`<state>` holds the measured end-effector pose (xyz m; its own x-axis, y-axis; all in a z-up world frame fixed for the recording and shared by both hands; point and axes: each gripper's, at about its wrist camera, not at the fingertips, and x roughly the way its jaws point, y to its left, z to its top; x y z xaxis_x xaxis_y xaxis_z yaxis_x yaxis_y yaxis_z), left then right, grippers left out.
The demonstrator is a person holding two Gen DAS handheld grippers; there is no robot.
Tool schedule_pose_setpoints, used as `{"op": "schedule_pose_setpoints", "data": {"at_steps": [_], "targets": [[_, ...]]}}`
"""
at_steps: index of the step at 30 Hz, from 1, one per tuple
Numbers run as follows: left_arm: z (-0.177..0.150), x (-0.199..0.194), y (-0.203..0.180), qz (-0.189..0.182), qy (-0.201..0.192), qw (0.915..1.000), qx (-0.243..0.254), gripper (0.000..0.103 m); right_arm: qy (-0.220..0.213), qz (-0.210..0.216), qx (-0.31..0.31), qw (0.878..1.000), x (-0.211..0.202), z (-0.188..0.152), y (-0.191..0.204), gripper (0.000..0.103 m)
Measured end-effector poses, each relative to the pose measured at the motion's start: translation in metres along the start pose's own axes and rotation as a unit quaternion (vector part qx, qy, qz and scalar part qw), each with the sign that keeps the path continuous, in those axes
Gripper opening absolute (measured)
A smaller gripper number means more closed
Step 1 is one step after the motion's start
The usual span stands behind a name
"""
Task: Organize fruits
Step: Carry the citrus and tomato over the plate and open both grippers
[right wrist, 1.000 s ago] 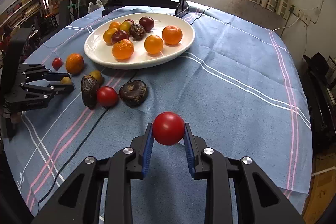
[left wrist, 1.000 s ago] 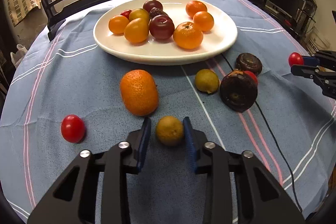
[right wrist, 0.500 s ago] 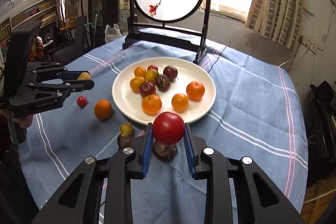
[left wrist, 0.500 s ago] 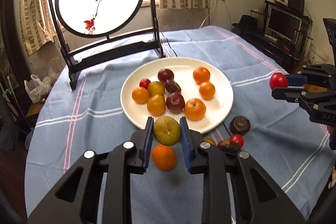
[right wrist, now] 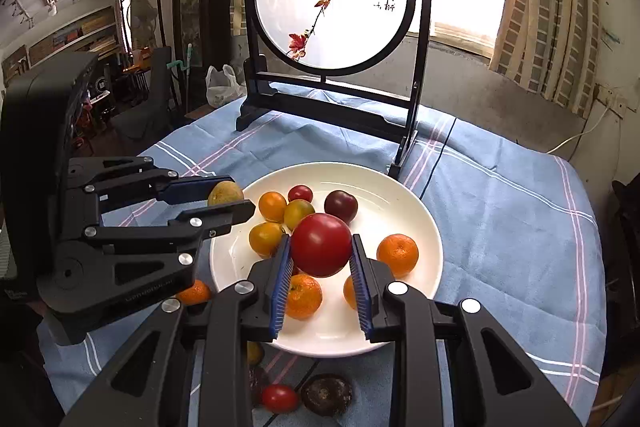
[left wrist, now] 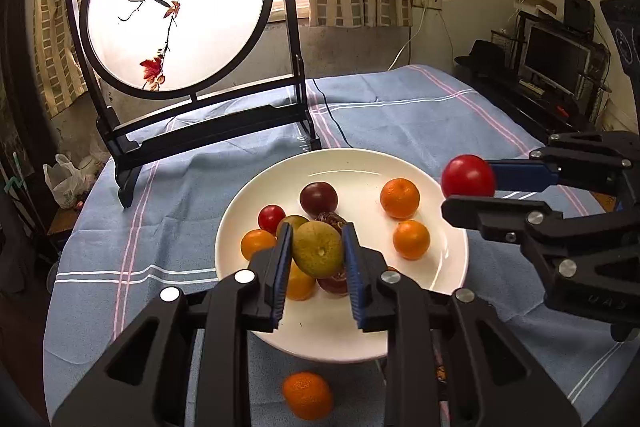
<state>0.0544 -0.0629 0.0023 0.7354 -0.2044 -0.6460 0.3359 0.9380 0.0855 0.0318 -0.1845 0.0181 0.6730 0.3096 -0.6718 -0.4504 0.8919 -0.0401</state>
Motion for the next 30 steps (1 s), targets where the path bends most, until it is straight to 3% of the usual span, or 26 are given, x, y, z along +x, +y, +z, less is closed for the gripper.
{"op": "schedule_pose_setpoints", "data": {"at_steps": [23,26,30], "targets": [[0.004,0.05,0.002,0.024,0.038,0.999,0.002,0.025,0.039,-0.004,0.026,0.999,0.062,0.012,-0.017,0.03],[0.004,0.055,0.004,0.024,0.043,0.9988,-0.005,0.036,0.05,-0.011,0.031,0.998,0.073,0.012,-0.018,0.03],[0.001,0.057,0.009,0.021,0.048,0.9985,-0.013,0.044,0.045,-0.012,0.044,0.998,0.068,0.011,-0.023,0.043]]}}
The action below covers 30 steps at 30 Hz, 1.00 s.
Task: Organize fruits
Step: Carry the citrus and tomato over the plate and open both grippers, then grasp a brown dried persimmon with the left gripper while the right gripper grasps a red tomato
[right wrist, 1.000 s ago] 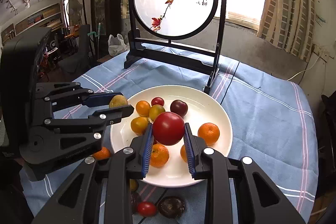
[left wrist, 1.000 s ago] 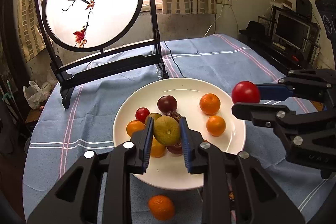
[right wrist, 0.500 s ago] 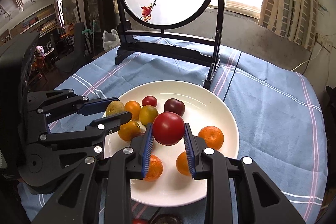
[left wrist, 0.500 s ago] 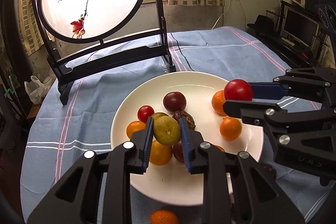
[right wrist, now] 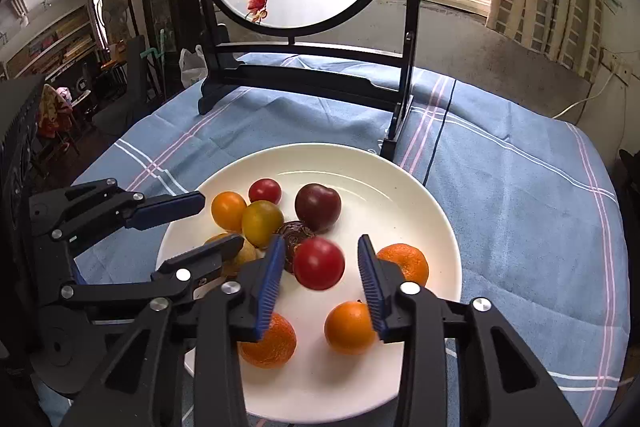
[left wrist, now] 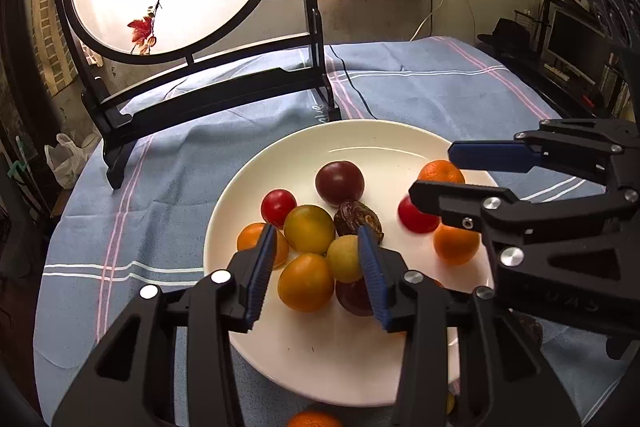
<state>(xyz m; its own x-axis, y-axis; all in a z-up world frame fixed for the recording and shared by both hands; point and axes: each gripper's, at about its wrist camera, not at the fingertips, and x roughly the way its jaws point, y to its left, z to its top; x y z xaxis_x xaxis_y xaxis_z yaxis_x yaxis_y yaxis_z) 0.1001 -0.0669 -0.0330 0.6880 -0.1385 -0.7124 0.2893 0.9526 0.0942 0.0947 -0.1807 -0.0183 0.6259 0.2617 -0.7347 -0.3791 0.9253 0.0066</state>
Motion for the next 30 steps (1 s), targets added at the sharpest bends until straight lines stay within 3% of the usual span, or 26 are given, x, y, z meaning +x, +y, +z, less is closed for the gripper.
{"op": "schedule_pose_setpoints", "data": {"at_steps": [4,10,16,22,26,28,30], "targets": [[-0.004,-0.014,0.006,-0.002,-0.01,0.9999,-0.002,0.048,-0.008,0.006,-0.009,1.0,-0.026,-0.015,-0.004,0.045],[-0.031,-0.053,-0.002,-0.041,-0.027,0.9986,0.018,0.059,0.018,0.007,-0.055,0.998,-0.064,-0.08,-0.007,0.049],[-0.082,-0.074,-0.045,-0.129,0.018,0.9903,0.049,0.066,0.032,-0.006,-0.03,0.999,-0.085,-0.13,-0.022,0.051],[-0.112,-0.065,-0.072,-0.15,0.051,0.9863,0.047,0.066,0.044,0.006,-0.036,0.998,-0.088,-0.147,-0.018,0.051],[-0.114,-0.045,-0.069,-0.14,0.067,0.9873,0.034,0.063,0.051,0.006,-0.062,0.997,-0.082,-0.152,-0.01,0.051],[-0.114,-0.036,-0.068,-0.153,0.079,0.9847,0.027,0.049,0.052,0.007,-0.066,0.996,-0.078,-0.152,-0.008,0.051],[-0.113,-0.03,-0.068,-0.162,0.082,0.9831,0.021,0.043,0.055,0.01,-0.066,0.996,-0.072,-0.153,-0.007,0.051]]}}
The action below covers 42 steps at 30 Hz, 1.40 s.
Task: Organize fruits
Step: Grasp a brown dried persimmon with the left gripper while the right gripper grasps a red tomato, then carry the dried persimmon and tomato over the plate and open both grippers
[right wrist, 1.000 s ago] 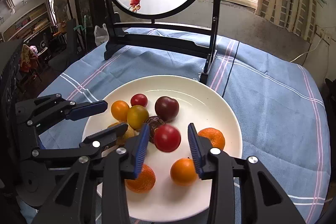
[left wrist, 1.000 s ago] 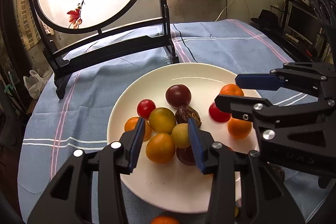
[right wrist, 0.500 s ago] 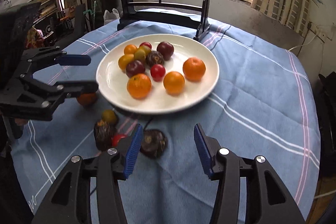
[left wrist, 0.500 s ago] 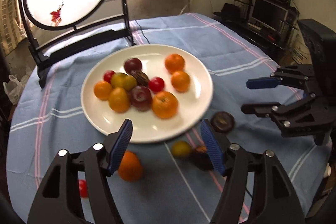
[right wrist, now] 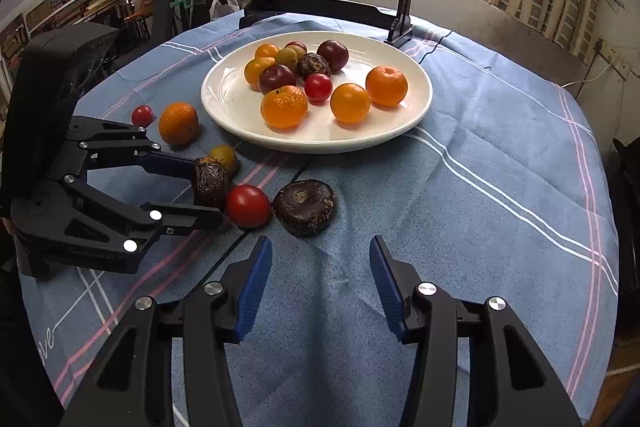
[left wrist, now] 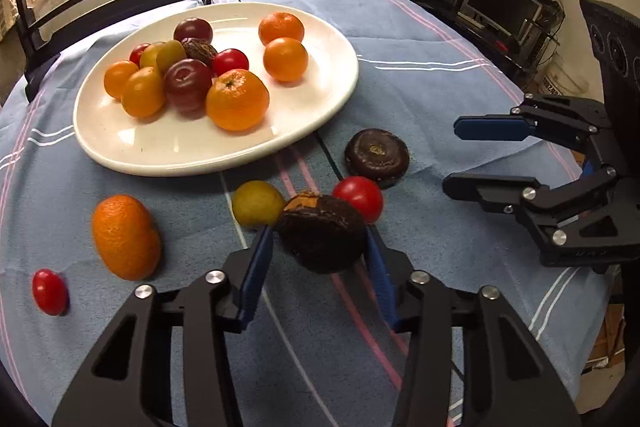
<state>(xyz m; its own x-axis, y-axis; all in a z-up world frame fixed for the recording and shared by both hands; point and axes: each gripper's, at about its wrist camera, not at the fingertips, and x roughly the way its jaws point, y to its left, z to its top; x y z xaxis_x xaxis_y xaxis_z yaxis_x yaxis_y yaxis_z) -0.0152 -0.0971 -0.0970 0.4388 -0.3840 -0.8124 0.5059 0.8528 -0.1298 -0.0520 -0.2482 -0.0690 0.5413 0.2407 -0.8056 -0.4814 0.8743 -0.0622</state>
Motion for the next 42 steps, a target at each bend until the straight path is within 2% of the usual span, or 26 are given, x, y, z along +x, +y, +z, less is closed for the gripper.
{"op": "schedule_pose_setpoints", "data": {"at_steps": [5,10,15,18,22,24,29,33,38,42], "targets": [[0.0,-0.001,-0.001,0.005,-0.006,1.0,0.006,0.042,0.008,0.007,-0.023,1.0,0.008,0.001,0.012,0.051],[-0.007,-0.026,0.007,0.004,-0.027,0.9996,0.01,0.042,-0.004,0.012,-0.087,0.996,0.005,0.009,0.038,0.051],[-0.013,-0.053,0.031,0.028,-0.047,0.9984,-0.015,0.042,0.001,0.029,-0.131,0.991,0.017,0.019,0.064,0.05],[-0.016,-0.064,0.045,0.041,-0.052,0.9975,-0.026,0.042,0.01,0.023,-0.137,0.99,0.029,0.024,0.07,0.049],[-0.019,-0.068,0.054,0.044,-0.053,0.9971,-0.032,0.042,0.032,-0.004,-0.141,0.989,0.046,0.028,0.069,0.035],[-0.021,-0.07,0.055,0.041,-0.054,0.9972,-0.032,0.042,0.032,-0.003,-0.136,0.99,0.044,0.03,0.067,0.029],[-0.019,-0.072,0.052,0.038,-0.06,0.9971,-0.026,0.042,0.012,-0.002,-0.135,0.991,0.024,0.025,0.069,0.029],[-0.009,-0.078,0.043,0.039,-0.074,0.9964,-0.014,0.042,-0.023,-0.008,-0.117,0.993,-0.001,0.036,0.061,0.029],[0.023,-0.094,0.034,0.064,-0.116,0.9911,0.007,0.042,-0.088,-0.015,-0.077,0.993,-0.039,0.067,0.041,0.029],[0.053,-0.102,0.033,0.096,-0.15,0.984,0.005,0.042,-0.128,-0.01,-0.031,0.991,-0.052,0.089,0.021,0.029]]}}
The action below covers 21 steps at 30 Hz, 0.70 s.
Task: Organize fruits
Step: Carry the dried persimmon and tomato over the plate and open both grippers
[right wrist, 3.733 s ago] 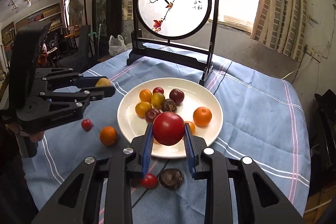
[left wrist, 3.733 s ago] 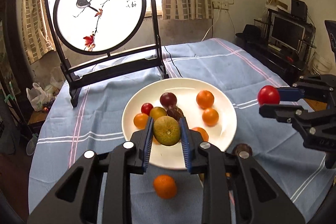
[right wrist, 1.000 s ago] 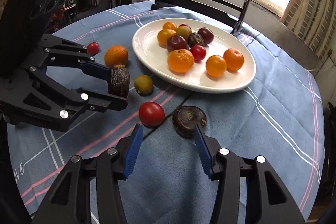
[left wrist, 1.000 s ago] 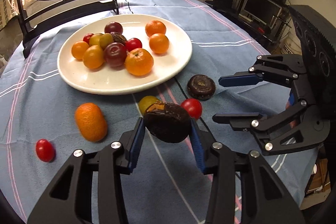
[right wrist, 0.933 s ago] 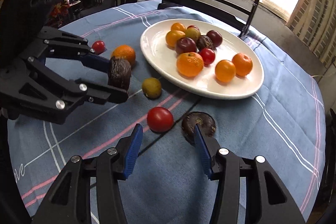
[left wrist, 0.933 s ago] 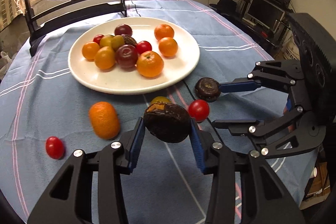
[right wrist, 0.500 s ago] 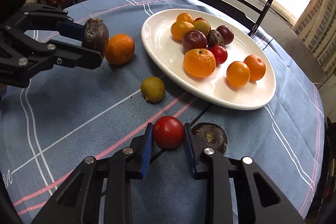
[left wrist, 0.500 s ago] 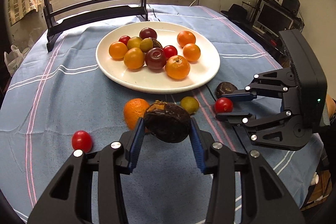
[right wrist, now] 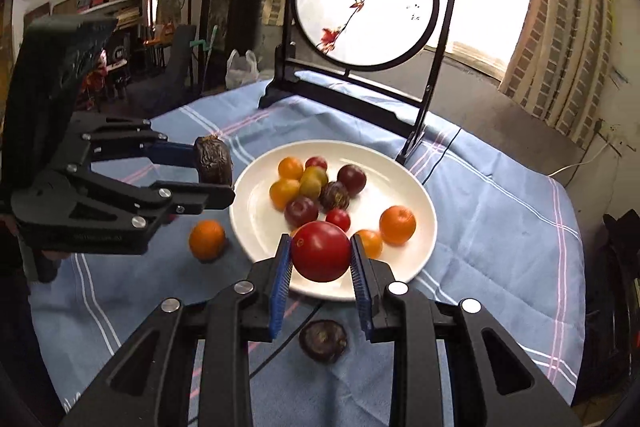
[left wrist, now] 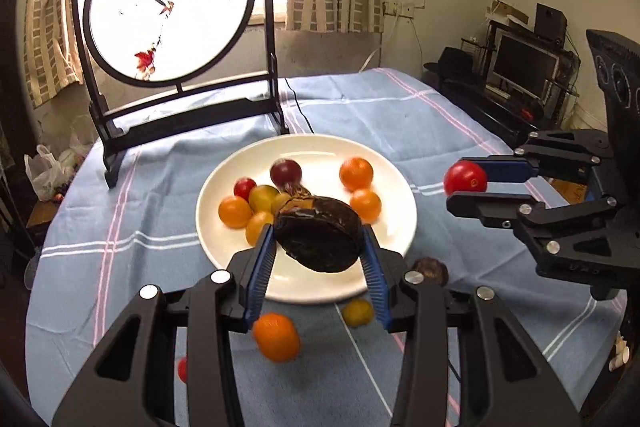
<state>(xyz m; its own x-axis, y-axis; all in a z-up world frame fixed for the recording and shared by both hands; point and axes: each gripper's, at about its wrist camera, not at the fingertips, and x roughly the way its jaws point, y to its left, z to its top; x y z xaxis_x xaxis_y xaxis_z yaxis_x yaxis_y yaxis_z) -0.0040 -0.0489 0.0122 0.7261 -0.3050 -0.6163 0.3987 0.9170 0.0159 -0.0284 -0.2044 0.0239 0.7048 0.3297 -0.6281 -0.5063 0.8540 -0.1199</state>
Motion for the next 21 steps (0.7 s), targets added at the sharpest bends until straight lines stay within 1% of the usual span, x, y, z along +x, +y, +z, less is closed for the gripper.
{"op": "schedule_pose_setpoints", "data": {"at_steps": [3,10,21], "targets": [[0.017,0.005,-0.001,0.03,-0.017,0.9994,0.0,0.042,-0.013,-0.009,0.026,1.0,0.005,0.01,-0.012,0.029],[0.031,0.03,0.0,0.058,-0.013,0.9982,-0.003,0.042,-0.006,0.0,0.054,0.999,0.034,0.023,-0.022,0.029],[0.028,0.064,0.015,0.073,0.016,0.9971,-0.015,0.042,0.01,-0.003,0.05,0.999,0.059,0.025,-0.023,0.029]]}}
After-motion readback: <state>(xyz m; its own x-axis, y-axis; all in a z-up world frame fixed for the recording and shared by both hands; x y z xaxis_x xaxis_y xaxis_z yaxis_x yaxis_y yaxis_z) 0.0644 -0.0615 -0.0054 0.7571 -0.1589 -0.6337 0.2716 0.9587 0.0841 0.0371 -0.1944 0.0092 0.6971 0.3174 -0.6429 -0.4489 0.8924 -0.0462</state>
